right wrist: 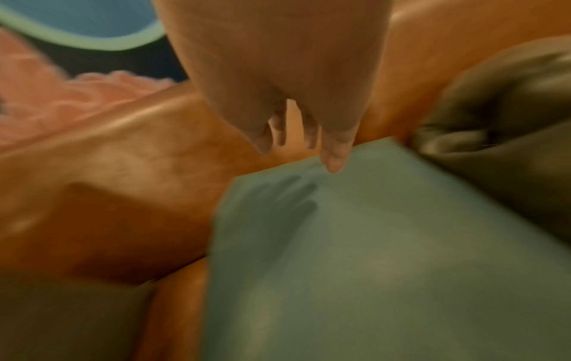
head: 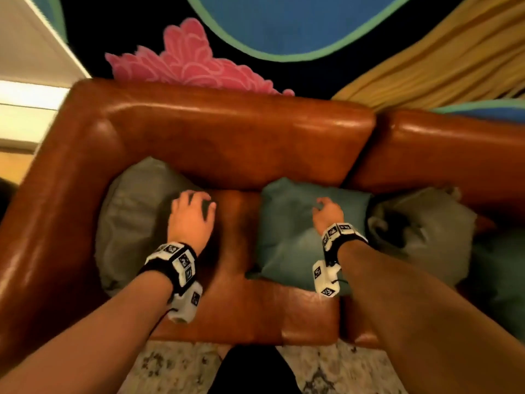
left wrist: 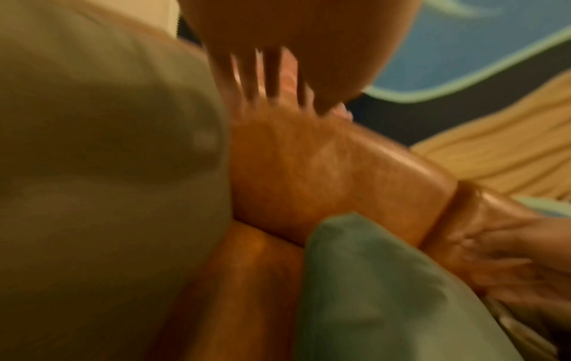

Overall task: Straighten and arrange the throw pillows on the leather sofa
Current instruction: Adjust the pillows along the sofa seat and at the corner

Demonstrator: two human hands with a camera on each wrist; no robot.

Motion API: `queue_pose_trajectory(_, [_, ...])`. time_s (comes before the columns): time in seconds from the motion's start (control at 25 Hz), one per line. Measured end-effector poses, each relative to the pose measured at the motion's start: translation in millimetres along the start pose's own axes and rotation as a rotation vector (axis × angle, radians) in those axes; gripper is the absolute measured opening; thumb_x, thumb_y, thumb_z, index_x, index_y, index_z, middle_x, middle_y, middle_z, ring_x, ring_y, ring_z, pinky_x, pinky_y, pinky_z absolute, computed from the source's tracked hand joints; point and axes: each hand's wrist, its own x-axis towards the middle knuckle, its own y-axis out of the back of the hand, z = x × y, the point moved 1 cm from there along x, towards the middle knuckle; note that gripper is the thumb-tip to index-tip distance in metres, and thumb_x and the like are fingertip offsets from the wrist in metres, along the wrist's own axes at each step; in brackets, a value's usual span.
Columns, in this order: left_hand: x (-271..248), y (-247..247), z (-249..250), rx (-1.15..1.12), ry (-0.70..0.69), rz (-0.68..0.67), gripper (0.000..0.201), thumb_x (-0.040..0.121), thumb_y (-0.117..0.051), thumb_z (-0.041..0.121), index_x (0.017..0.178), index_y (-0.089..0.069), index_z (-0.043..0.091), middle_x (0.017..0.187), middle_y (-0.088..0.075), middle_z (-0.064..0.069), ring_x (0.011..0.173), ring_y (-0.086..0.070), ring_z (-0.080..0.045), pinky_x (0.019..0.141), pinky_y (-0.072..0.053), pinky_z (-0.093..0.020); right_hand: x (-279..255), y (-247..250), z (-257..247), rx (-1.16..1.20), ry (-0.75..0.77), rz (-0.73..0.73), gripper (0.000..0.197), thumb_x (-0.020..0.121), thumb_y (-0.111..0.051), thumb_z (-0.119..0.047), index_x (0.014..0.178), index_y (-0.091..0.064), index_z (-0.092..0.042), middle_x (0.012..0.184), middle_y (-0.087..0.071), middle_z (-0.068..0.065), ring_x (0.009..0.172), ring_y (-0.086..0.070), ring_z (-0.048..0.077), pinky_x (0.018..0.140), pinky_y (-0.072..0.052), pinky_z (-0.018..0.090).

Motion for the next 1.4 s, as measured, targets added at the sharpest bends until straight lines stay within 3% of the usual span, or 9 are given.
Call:
queue_pose_trajectory(0.12, [8.5, -62.8, 30.4, -0.069, 0.017, -0.528, 0.01, 0.092, -0.058, 0.025, 0.09, -0.066, 0.03, 0.105, -0.07, -0.011, 0.101, -0.065, -0.032, 0.089, -0.05, -0.037, 16.7, 24.4, 69.7, 0.007, -0.126, 0.057, 0.038, 0.093, -0.054, -0.017, 0.13, -0.057, -0.01, 0.128, -0.059, 0.022, 0.12, -0.054, 0.038, 0.103, -0.043, 0.04])
queue_pose_trajectory(0.24, [-7.2, -120.2, 48.4, -0.036, 0.123, -0.896, 0.032, 0.098, -0.052, 0.034, 0.116, -0.069, 0.013, 0.121, -0.068, -0.014, 0.114, -0.063, -0.03, 0.091, -0.047, -0.031, 29.4, 32.0, 121.4, -0.031, -0.241, 0.04, 0.042, 0.095, -0.052, -0.021, 0.133, -0.051, -0.003, 0.138, -0.05, 0.022, 0.129, -0.045, 0.041, 0.107, -0.034, 0.04])
queue_pose_trajectory(0.52, [-32.1, -191.9, 61.6, -0.216, 0.608, -0.795, 0.084, 0.08, -0.044, 0.079, 0.122, -0.063, 0.009, 0.119, -0.068, -0.014, 0.107, -0.065, -0.032, 0.095, -0.049, -0.032, 45.6, 15.7, 156.5, -0.011, -0.324, 0.007, 0.071, 0.091, -0.057, -0.05, 0.143, -0.038, -0.006, 0.146, -0.022, 0.021, 0.118, -0.049, 0.051, 0.106, -0.041, 0.048])
queue_pose_trajectory(0.76, [-31.2, -185.7, 58.6, -0.288, 0.711, -0.879, 0.113, 0.057, -0.037, 0.099, 0.123, -0.065, 0.012, 0.12, -0.069, -0.01, 0.106, -0.066, -0.029, 0.1, -0.05, -0.037, 36.9, 18.4, 139.2, -0.055, -0.304, -0.245, 0.08, 0.09, -0.045, -0.064, 0.153, -0.024, -0.019, 0.157, 0.004, 0.017, 0.136, -0.035, 0.047, 0.114, -0.03, 0.043])
queue_pose_trajectory(0.88, [-23.3, -135.8, 87.4, -0.323, 0.727, -0.976, 0.104, 0.061, -0.052, 0.091, 0.127, -0.061, 0.011, 0.128, -0.065, -0.01, 0.114, -0.063, -0.029, 0.081, -0.047, -0.031, 33.5, 28.5, 109.0, -0.029, -0.264, -0.366, 0.082, 0.084, -0.042, -0.073, 0.147, -0.039, -0.02, 0.155, -0.026, 0.017, 0.138, -0.035, 0.041, 0.112, -0.037, 0.048])
queue_pose_trajectory(1.04, [-23.7, -83.3, 123.3, -0.475, 0.823, -0.859, 0.06, 0.093, -0.063, 0.029, 0.139, -0.045, -0.004, 0.142, -0.051, -0.02, 0.129, -0.051, -0.038, 0.086, -0.044, -0.04, 33.8, 36.6, 94.8, 0.104, -0.195, -0.422, 0.056, 0.094, -0.056, -0.043, 0.141, -0.05, -0.013, 0.146, -0.049, 0.007, 0.135, -0.045, 0.029, 0.111, -0.039, 0.036])
queue_pose_trajectory(1.2, [-34.5, -129.6, 81.7, -0.433, 0.794, -0.805, 0.078, 0.078, -0.072, 0.055, 0.131, -0.056, 0.0, 0.127, -0.063, -0.016, 0.099, -0.061, -0.027, 0.088, -0.054, -0.036, 37.1, 16.2, 144.3, 0.048, -0.51, -0.296, 0.074, 0.093, -0.045, -0.056, 0.143, -0.041, -0.001, 0.147, -0.045, 0.021, 0.134, -0.045, 0.038, 0.112, -0.035, 0.043])
queue_pose_trajectory(1.28, [-45.1, -150.4, 61.2, -0.428, 0.747, -0.764, 0.101, 0.058, -0.069, 0.079, 0.129, -0.059, 0.009, 0.124, -0.067, -0.011, 0.105, -0.064, -0.028, 0.099, -0.052, -0.041, 32.1, 4.5, 163.6, 0.096, -0.629, -0.234, 0.096, 0.085, -0.048, -0.07, 0.149, -0.027, -0.001, 0.152, -0.035, 0.022, 0.139, -0.037, 0.039, 0.116, -0.028, 0.044])
queue_pose_trajectory(1.4, [-52.7, -164.7, 44.2, -0.445, 0.74, -0.776, 0.096, 0.067, -0.06, 0.081, 0.136, -0.052, 0.016, 0.134, -0.06, -0.009, 0.12, -0.059, -0.03, 0.104, -0.047, -0.044, 31.1, -10.4, 175.1, 0.231, -0.582, -0.26, 0.109, 0.077, -0.053, -0.076, 0.152, -0.022, -0.003, 0.156, -0.031, 0.019, 0.143, -0.032, 0.037, 0.12, -0.021, 0.041])
